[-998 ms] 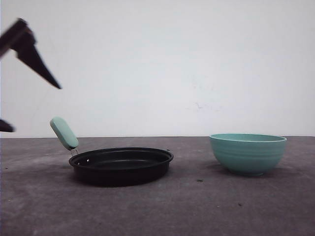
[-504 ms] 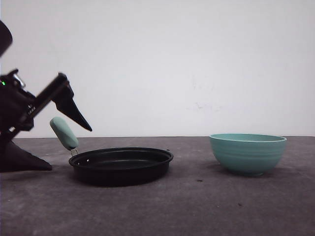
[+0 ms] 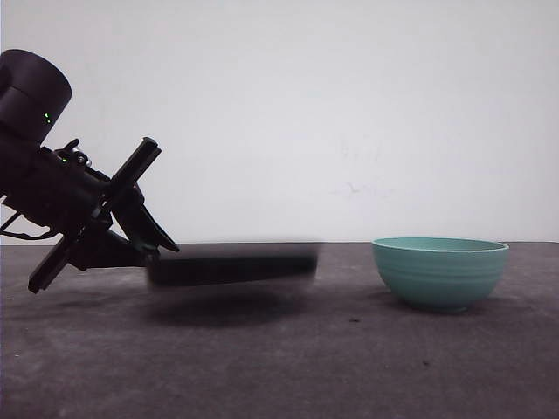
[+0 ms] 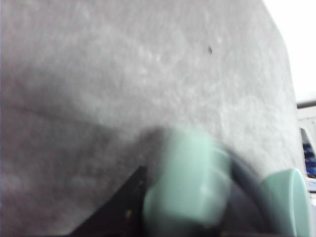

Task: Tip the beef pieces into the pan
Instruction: 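Grasp the pale green handle of the black pan with the left gripper, then lift the black pan up off the table with the left gripper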

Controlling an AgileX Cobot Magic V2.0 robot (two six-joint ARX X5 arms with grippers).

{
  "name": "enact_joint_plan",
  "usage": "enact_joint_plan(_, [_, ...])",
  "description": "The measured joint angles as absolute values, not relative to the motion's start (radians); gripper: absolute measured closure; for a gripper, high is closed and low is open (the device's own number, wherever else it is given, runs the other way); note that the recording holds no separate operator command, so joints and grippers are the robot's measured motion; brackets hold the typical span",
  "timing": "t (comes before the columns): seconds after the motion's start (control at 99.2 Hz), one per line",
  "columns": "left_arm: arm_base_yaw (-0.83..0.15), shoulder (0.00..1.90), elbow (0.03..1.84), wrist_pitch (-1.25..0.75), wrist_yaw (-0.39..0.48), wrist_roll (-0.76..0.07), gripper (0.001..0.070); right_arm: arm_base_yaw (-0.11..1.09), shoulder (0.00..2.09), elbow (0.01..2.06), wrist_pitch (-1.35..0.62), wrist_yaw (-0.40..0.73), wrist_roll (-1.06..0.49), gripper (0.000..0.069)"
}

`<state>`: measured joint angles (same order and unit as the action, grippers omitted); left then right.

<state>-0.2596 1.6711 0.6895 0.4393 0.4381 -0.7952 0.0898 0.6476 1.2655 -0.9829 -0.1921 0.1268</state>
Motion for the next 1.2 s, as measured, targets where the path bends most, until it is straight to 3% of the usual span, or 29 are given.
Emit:
enact_joint_plan(0.222, [-0.26, 1.652, 0.69, 0.408, 0.449, -0.77, 0.0654, 0.089, 0.653, 1.266, -0.982, -0.143, 0.126, 0.0009])
enact_joint_plan(0.393, [-0.274, 1.485, 0.689, 0.373, 0.446, -0.709, 0.0654, 0.089, 0.733, 1.266, -0.982, -0.138, 0.126, 0.0029])
enact_joint_plan(0.575, [-0.305, 1.235, 0.69, 0.237, 0.32, -0.623, 0.0654, 0.089, 0.931, 1.266, -0.974, -0.143, 0.126, 0.0039])
enact_joint_plan(0.676, [-0.326, 1.098, 0.69, 0.133, 0.267, -0.576, 0.0654, 0.089, 1.083, 1.266, -0.94, -0.159, 0.12, 0.0103])
enact_joint_plan(0.847, [-0.352, 0.936, 0.69, -0.039, 0.264, -0.545, 0.0654, 0.089, 1.332, 1.265, -0.907, -0.229, 0.104, 0.0247])
enact_joint_plan(1.2, [-0.369, 0.777, 0.689, -0.191, 0.26, -0.538, 0.0654, 0.089, 1.704, 1.265, -0.858, -0.313, 0.101, 0.0286])
